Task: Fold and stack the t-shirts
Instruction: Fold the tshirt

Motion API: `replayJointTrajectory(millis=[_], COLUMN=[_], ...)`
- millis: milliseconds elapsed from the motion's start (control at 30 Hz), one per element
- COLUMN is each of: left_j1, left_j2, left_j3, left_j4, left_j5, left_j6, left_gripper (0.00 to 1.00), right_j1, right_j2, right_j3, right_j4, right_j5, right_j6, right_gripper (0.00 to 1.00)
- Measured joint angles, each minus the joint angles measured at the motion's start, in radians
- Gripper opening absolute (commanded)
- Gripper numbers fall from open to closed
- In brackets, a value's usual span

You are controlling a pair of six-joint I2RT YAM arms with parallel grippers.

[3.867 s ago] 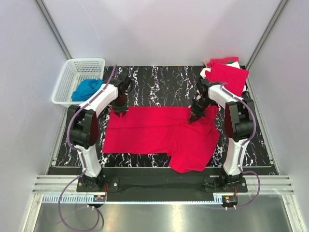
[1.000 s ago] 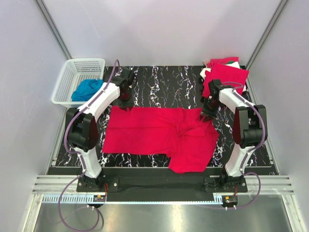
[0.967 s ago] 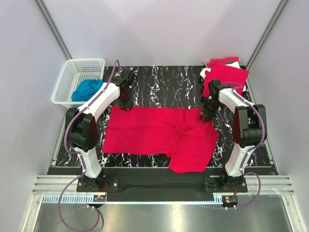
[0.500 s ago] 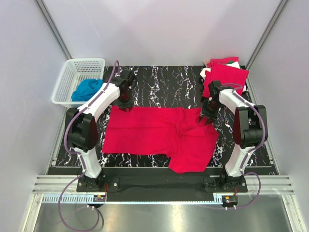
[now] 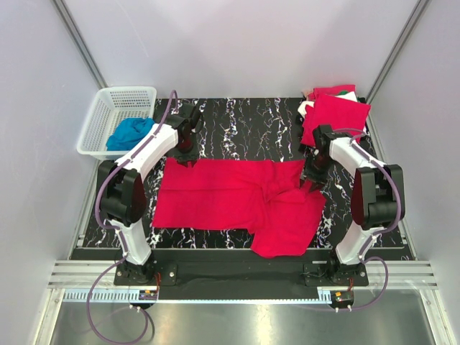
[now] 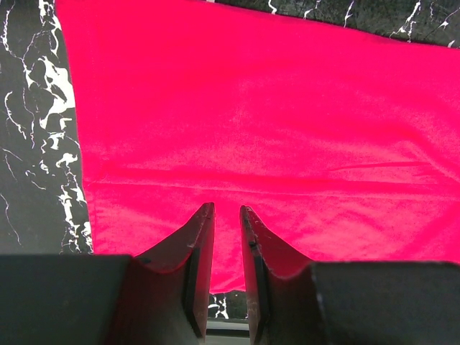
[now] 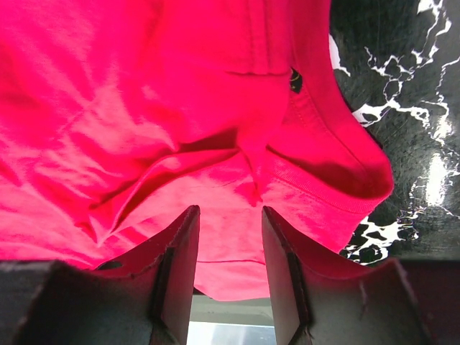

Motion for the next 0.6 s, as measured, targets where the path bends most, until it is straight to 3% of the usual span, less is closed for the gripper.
replayJointTrajectory(millis=[367,600], left_j1=[0.0,0.0], left_j2=[-0.002,-0.002], left_j3=[-0.015,-0.016], left_j4=[-0.002,-0.004], left_j5=[-0.01,-0.013], left_j6=[0.004,0.004], left_gripper=[0.26,0.26], right_j1=[0.0,0.0], right_j2=[0.066,0.098], right_j3=[-0.014,-0.014], right_j4=[0.011,0.017], right_j5=[-0.002,-0.009], right_j6=[0.0,0.0], right_gripper=[0.46,0.35])
